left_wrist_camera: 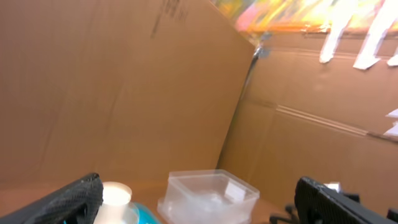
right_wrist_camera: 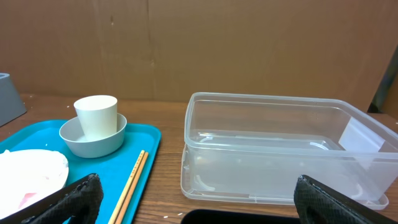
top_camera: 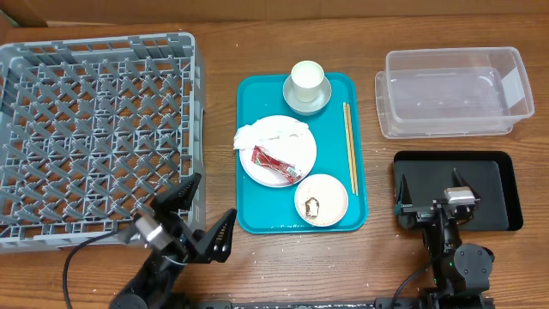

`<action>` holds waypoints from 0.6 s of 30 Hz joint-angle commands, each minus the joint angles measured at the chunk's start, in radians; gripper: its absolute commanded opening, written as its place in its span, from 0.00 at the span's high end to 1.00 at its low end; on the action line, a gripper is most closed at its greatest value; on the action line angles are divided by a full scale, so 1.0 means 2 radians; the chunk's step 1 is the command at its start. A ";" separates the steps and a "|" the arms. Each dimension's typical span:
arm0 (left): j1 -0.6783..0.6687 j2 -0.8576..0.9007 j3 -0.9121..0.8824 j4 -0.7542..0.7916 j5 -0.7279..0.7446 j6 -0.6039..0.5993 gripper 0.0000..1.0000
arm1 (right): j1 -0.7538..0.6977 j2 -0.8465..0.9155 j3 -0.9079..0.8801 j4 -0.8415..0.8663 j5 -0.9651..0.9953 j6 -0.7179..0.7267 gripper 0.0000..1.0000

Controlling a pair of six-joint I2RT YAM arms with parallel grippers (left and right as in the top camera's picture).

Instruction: Sort waste into correct bins and load items into the dishwasher

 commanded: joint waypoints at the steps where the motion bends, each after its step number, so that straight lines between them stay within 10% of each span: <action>1: 0.003 0.043 0.104 -0.115 0.013 0.093 0.00 | 0.002 -0.005 -0.005 0.003 0.001 0.000 0.00; 11: 0.001 0.389 0.493 -0.622 0.014 0.292 0.00 | 0.002 -0.005 -0.005 0.003 0.001 0.000 0.00; 18: -0.002 0.567 0.616 -0.777 0.076 0.287 0.00 | 0.002 -0.005 -0.005 0.003 0.001 0.000 0.00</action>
